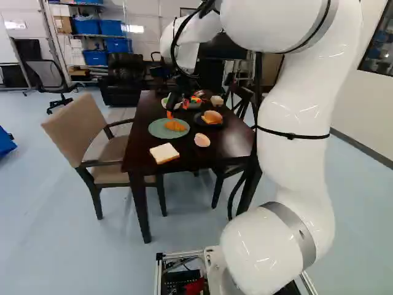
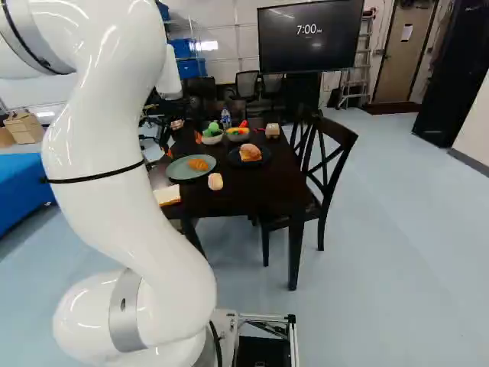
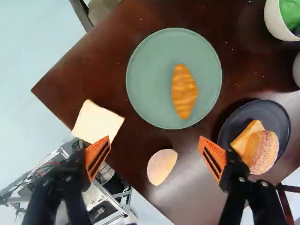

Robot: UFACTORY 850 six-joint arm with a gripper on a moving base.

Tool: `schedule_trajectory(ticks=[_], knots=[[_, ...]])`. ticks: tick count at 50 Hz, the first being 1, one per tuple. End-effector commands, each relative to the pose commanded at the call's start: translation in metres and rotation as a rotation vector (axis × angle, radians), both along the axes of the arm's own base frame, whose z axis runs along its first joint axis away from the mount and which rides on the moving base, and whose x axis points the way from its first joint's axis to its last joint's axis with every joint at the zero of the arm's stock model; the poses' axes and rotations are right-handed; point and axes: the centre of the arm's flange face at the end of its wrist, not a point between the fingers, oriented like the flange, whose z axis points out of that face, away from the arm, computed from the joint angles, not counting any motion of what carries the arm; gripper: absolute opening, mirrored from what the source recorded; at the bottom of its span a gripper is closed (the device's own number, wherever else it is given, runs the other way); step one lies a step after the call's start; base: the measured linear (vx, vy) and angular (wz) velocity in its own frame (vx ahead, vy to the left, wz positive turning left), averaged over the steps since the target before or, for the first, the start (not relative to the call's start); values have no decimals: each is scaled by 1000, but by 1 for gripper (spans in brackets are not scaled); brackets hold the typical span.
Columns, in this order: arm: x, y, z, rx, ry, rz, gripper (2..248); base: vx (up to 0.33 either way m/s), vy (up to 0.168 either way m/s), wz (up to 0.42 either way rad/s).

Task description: Move the croissant to the empty plate

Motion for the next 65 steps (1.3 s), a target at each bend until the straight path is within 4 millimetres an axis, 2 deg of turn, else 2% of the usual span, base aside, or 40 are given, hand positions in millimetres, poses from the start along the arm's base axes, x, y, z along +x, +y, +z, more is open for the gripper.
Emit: schedule_trajectory(ticks=[39, 65], knots=[[0, 0, 0, 0, 0, 0, 247, -258, 26, 23], [0, 0, 0, 0, -2, -2, 247, -21, 1, 4]])
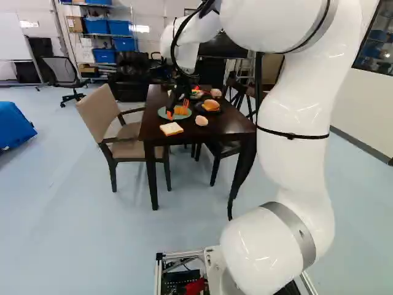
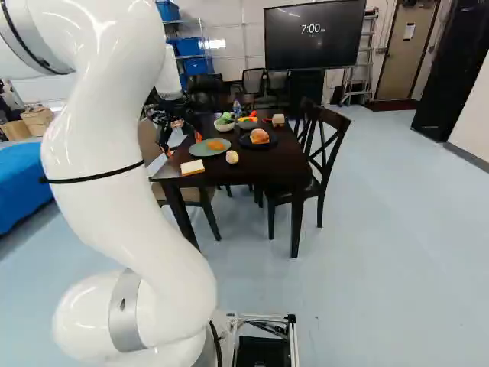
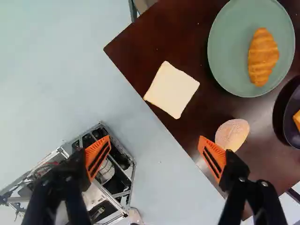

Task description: Move the croissant to the empty plate

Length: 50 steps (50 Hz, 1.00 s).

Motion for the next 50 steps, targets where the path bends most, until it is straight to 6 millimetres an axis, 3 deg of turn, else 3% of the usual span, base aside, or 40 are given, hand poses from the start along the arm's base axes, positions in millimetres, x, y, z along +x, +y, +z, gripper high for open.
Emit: schedule_trajectory(ticks=[50], knots=[[-15, -22, -23, 31, -101, -110, 247, 0, 0, 0]])
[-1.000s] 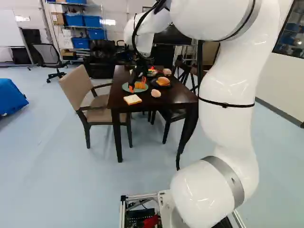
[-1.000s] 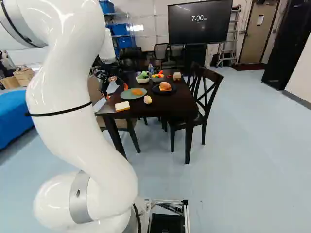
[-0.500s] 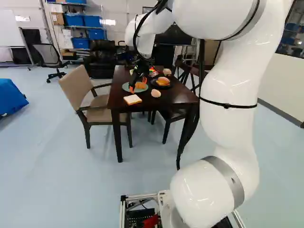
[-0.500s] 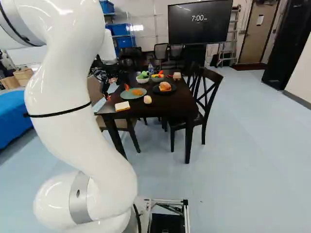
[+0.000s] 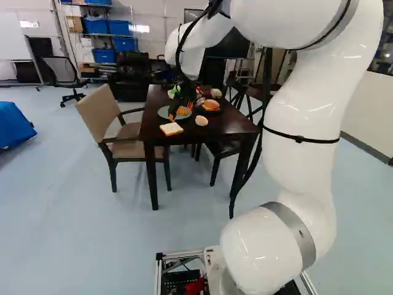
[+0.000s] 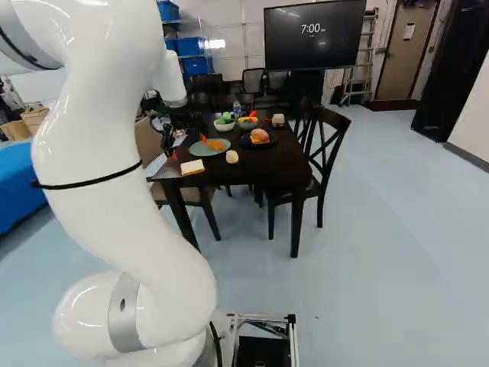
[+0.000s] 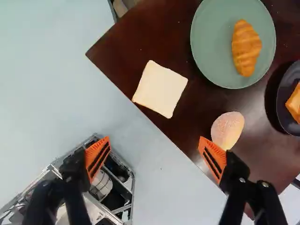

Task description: Move the croissant to the empty plate

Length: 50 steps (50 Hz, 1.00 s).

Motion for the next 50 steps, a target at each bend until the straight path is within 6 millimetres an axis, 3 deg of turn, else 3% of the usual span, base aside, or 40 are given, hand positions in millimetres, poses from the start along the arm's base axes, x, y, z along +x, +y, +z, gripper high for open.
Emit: schedule_trajectory(ticks=[26, 50], knots=[[-22, -24, -26, 41, -113, -118, 247, 0, 0, 0], [-55, -53, -58, 104, -256, -258, 247, 0, 0, 0]])
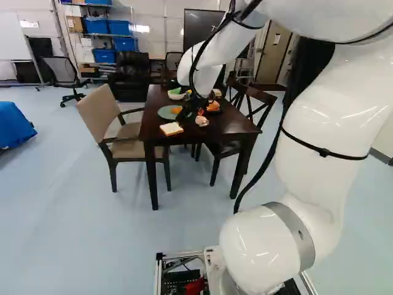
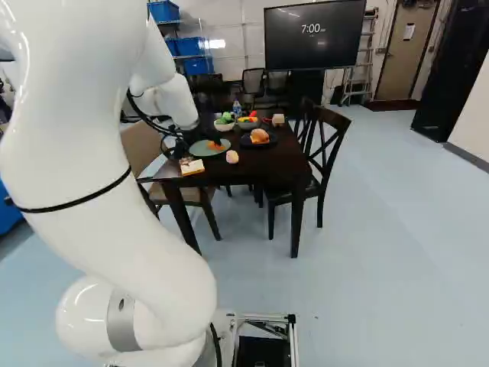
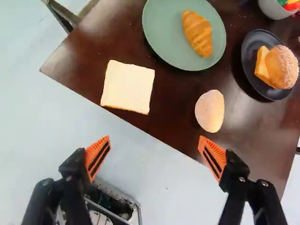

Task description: Move the croissant to the empty plate

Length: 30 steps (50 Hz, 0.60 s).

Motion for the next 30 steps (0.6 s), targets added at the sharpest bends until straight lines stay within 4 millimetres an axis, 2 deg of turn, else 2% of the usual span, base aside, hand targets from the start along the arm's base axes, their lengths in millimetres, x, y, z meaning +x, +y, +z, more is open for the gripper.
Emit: schedule_trajectory(ticks=[30], knots=[[-66, -39, -47, 115, -222, -187, 247, 0, 0, 0]])
